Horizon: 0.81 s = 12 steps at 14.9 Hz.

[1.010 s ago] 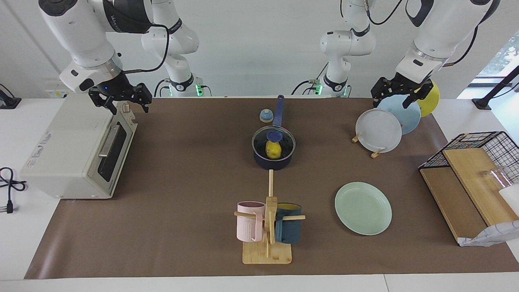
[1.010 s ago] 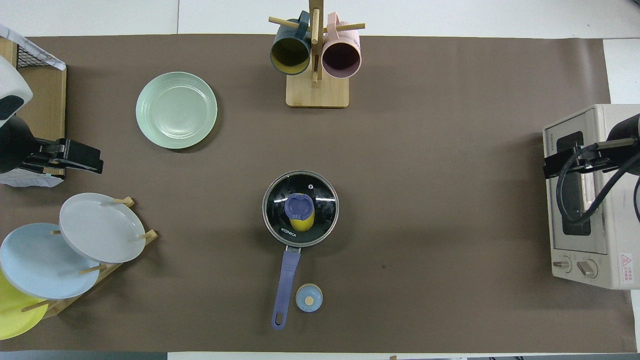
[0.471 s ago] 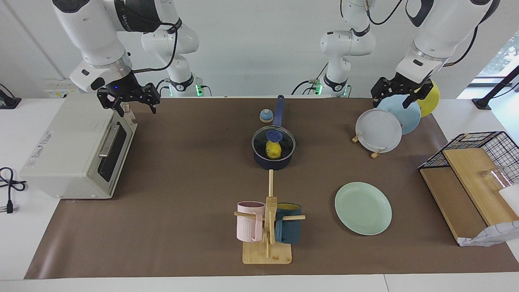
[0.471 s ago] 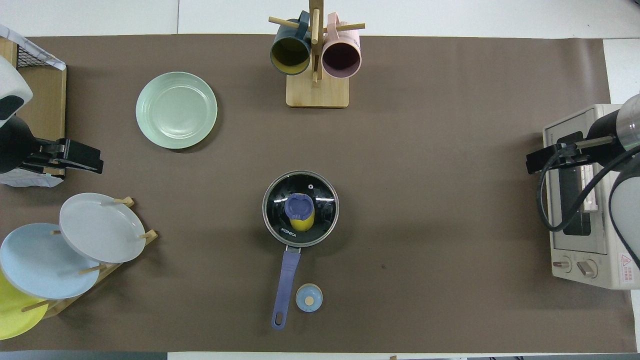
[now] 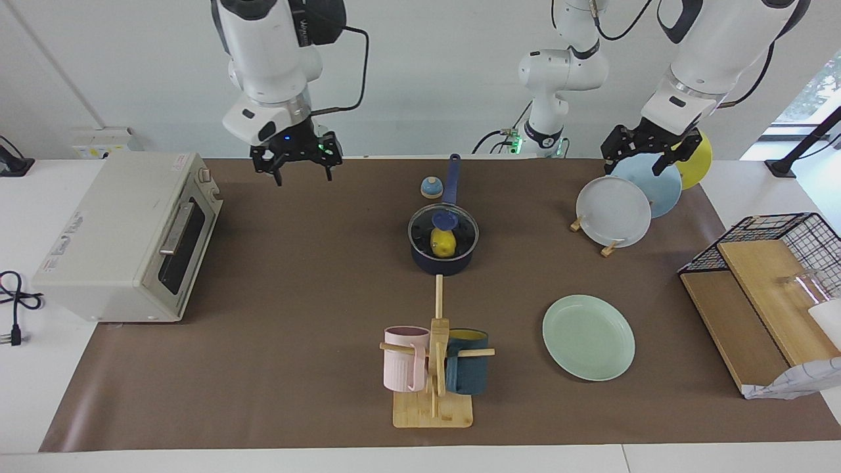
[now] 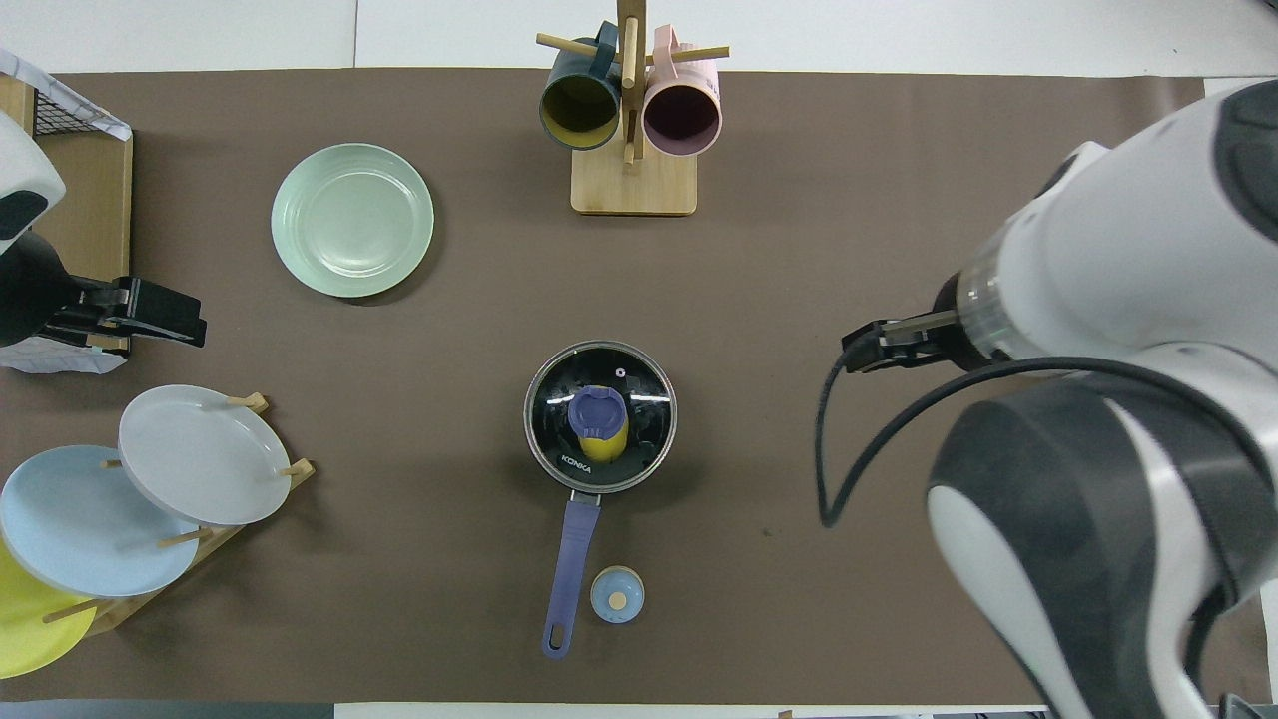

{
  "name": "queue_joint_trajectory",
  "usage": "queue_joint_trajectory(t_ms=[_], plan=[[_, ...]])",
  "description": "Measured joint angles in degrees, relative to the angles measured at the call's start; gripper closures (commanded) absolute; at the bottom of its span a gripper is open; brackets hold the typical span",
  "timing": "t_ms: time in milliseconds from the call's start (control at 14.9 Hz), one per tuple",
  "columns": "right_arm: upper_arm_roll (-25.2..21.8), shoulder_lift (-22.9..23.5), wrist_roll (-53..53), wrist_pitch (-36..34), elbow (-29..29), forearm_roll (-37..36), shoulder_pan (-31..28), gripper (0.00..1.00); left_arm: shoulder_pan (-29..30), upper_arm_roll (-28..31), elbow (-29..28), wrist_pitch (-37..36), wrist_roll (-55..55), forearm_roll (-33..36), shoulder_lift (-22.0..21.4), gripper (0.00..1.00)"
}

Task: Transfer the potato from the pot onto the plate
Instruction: 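Lower the right gripper onto the glass lid knob and grasp it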

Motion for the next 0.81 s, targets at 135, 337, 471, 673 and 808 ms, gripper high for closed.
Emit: queue_joint_trajectory(t_ms=[135,337,471,673,808], plan=[[0.11,3.18,7.10,0.41,2.90,0.01,5.16,0.00,0.00,0.00,0.00,0.00,0.00,0.00,0.00,0.00],[0.17,7.74,14.38,2.08,5.62,0.00,12.06,0.00,0.00,0.00,0.00,0.00,0.00,0.00,0.00,0.00],[0.19,10.50,19.02,5.26,6.35,-0.08,15.99,0.00,0.00,0.00,0.00,0.00,0.00,0.00,0.00,0.00],[0.05,12.84,20.47,11.06,6.67,-0.08,17.03,0.00,0.00,0.00,0.00,0.00,0.00,0.00,0.00,0.00],[-0.01,14.37,20.47,13.05,6.55,-0.07,17.22,0.00,0.00,0.00,0.00,0.00,0.00,0.00,0.00,0.00]])
